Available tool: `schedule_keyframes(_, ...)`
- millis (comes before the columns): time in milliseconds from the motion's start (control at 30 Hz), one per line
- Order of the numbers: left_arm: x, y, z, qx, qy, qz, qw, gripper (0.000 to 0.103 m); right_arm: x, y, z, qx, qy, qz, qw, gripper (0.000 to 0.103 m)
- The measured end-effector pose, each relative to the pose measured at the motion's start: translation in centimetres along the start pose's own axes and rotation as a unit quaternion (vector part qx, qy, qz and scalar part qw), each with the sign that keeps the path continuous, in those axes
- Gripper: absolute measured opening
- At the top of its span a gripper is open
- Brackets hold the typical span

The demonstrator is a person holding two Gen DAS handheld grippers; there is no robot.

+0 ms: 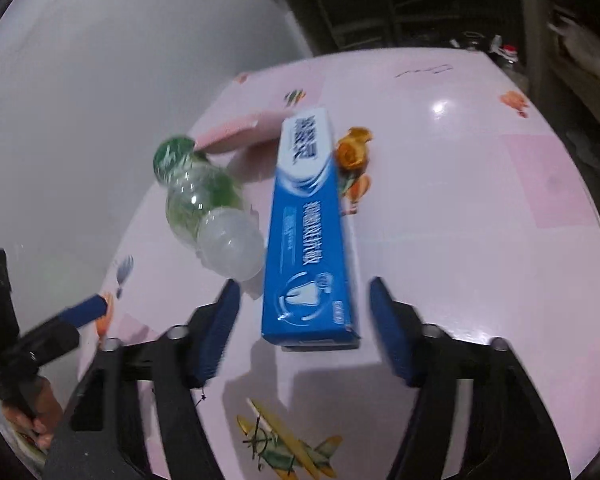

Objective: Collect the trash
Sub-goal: 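Lower the right tool onto the orange peel beside the toothpaste box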

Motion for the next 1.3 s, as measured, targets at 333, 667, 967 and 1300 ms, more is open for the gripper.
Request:
schedule_keyframes(333,-0.6,0.1,1.1,0.016,-0.021,-0.005,0.9996,0.065,2.3,-3.4,-1.1,0.03,-0.004,-0.02,0.999,0.046)
schedule_keyframes(667,-1.4,-0.7,1.6,0.053,-0.023,0.01,0.9983,0.069,5.1,-8.0,-3.1,0.075,0.096,-0.02,0.992,0.062)
schedule_keyframes(967,-0.4,-2.7,1.1,0.068,-0.041,0.005,0.9968,0.073,0.7,-0.9,-6.4,-0.013,0.095,0.026,0.995,0.069)
schedule_keyframes(1300,-0.2,-3.8,0.2,0.054,-0.05,0.018,0.9971,0.073,-0.7,10.1,3.8,-0.005,-0.042,0.052,0.998,0.048)
Point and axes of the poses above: each gripper's, at about its wrist camera, not at the fingertips, and z roughly the way its jaws point, x to its left, y to its top, the point moved 3 cm from there along z, roughly the way its jaws point, and after that the axes turned 6 degrees about z, right-handed, at the moved point
